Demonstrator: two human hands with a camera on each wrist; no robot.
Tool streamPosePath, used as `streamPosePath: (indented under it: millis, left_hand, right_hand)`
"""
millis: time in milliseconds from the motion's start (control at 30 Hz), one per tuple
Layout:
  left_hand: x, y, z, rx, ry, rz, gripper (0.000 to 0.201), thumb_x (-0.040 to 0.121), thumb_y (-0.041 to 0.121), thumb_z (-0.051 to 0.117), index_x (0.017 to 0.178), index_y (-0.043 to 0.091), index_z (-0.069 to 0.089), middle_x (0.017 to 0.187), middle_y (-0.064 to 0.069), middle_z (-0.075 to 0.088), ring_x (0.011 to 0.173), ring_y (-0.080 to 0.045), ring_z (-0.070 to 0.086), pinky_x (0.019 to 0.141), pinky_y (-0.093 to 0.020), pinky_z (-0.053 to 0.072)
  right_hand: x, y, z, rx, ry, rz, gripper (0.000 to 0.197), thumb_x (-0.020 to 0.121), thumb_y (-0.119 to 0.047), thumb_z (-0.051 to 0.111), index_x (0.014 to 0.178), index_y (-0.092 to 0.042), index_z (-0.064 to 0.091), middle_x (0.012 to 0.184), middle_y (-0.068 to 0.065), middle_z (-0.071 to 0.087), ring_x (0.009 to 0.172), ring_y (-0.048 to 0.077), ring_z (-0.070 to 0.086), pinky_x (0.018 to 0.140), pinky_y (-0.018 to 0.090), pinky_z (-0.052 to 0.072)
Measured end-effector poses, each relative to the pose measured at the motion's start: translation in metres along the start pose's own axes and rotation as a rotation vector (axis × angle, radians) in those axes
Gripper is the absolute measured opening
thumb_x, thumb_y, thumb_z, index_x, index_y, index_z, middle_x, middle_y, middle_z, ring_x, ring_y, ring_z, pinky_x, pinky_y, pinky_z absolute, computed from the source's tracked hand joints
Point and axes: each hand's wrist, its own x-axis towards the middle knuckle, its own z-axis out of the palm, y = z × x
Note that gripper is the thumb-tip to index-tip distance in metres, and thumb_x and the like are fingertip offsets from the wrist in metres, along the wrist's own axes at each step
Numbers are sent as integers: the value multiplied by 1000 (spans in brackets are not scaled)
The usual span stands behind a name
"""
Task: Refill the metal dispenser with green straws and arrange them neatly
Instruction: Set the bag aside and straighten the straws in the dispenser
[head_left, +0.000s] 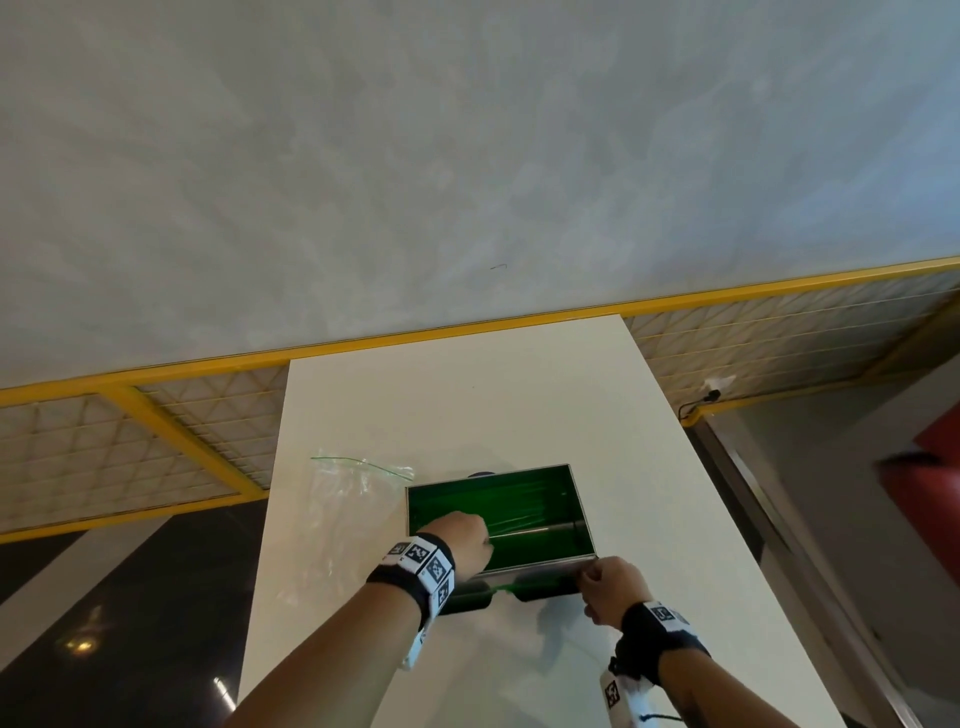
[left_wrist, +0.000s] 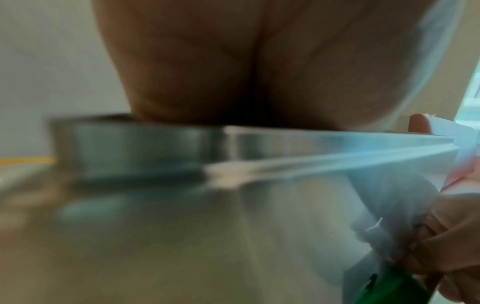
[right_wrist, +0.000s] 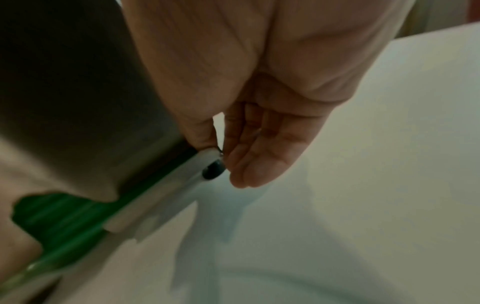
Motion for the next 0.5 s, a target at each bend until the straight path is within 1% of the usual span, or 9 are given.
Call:
streamPosePath:
  millis: [67,133,167,233,300,333,367,400,500]
  left_hand:
    - [1,8,-3,-17,-67,-19,41,103,37,41,72,12,52,69,-4,48,62,-21,47,61,-31,39]
    - [0,15,-5,11,-131,-24,44,104,42,36,85,9,58,76,-6,52,73,-24,52,72,-34,43]
    - [-2,19,-6,34,-155,-12,45,106,42,33,93,8,59,82,-9,54,81,-27,55,78,-36,45]
    - [-6,24,-8,92,-181,19,47,109,39,27,112,6,61,102,-16,61,98,-32,60,92,-42,49]
    - [-9,27,-11,146,-190,49,46,112,35,25,125,6,58,121,-20,62,111,-36,61,100,-48,49]
    - [-9,27,-11,146,-189,51,46,112,36,25,125,6,58,122,-21,62,111,-36,61,100,-48,49]
    - [-8,27,-11,133,-187,42,48,111,38,25,122,7,59,119,-20,63,108,-34,62,97,-46,50]
    - [-6,26,-10,109,-179,28,49,110,42,26,115,8,61,111,-18,64,102,-32,62,92,-43,51]
    - [-2,19,-4,7,-132,-28,54,106,52,28,94,10,61,83,-7,57,80,-24,57,75,-34,44]
  right_hand:
    - [-5,-1,0,-25,25,0,25,86,-23,61,72,-4,69,61,10,71,52,21,69,55,37,61]
    - [-14,-2,-1,-174,67,-83,31,89,-31,61,68,-8,67,62,7,67,55,17,61,60,33,54]
    - [-22,-3,1,-260,69,-158,30,92,-33,60,69,-16,67,69,4,63,61,14,58,67,30,51]
    - [-37,-1,7,-378,68,-338,19,94,-39,57,88,-33,75,100,0,59,87,14,59,84,23,49]
    - [-49,2,15,-603,27,-428,35,93,-47,47,120,-39,68,126,-3,52,111,17,55,95,31,46]
    - [-53,2,18,-740,8,-439,45,93,-50,41,133,-39,58,133,-3,50,118,20,52,96,37,45]
    - [-56,1,19,-812,3,-442,51,93,-51,37,139,-37,52,136,-1,48,120,22,50,96,40,44]
    - [-59,0,19,-822,9,-447,52,92,-50,35,138,-34,53,136,-1,49,119,23,52,94,41,45]
    - [-63,-5,15,-779,18,-440,42,83,-44,40,110,-28,68,123,-6,61,95,17,63,73,34,55]
